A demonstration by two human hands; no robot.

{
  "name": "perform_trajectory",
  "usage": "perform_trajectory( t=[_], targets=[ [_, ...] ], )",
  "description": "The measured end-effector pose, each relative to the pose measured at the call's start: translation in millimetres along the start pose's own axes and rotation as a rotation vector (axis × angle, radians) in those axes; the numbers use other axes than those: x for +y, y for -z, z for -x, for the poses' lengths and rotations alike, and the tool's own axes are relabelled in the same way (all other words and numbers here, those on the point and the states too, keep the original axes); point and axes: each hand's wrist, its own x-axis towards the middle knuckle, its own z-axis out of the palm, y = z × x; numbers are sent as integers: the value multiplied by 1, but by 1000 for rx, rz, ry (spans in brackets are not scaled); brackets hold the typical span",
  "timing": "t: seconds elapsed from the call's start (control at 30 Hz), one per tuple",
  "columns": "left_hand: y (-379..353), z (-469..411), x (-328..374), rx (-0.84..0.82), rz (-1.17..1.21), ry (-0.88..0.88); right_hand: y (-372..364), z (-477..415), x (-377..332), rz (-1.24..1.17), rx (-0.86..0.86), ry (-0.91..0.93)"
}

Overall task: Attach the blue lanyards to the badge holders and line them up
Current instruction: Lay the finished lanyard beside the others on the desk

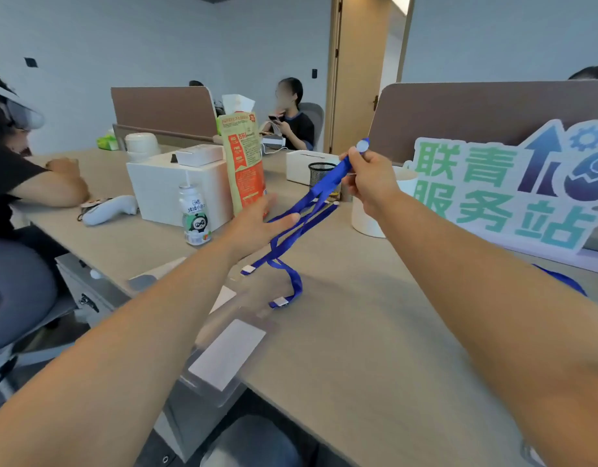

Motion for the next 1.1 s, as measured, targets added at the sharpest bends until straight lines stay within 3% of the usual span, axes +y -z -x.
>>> perform_trajectory(
  t=[0.2, 0.43, 0.87, 1.1],
  targets=[
    [-20, -65, 23, -322, 80, 50, -2, -68, 13, 87, 60, -76],
    [-38, -144, 19, 84, 327, 16, -7, -108, 46, 399, -116, -26],
    [-45, -180, -3, 23, 153, -66, -9, -100, 77, 522, -188, -31],
    [-44, -189, 4, 112, 314, -68, -8, -95, 101, 696, -241, -117]
  ],
)
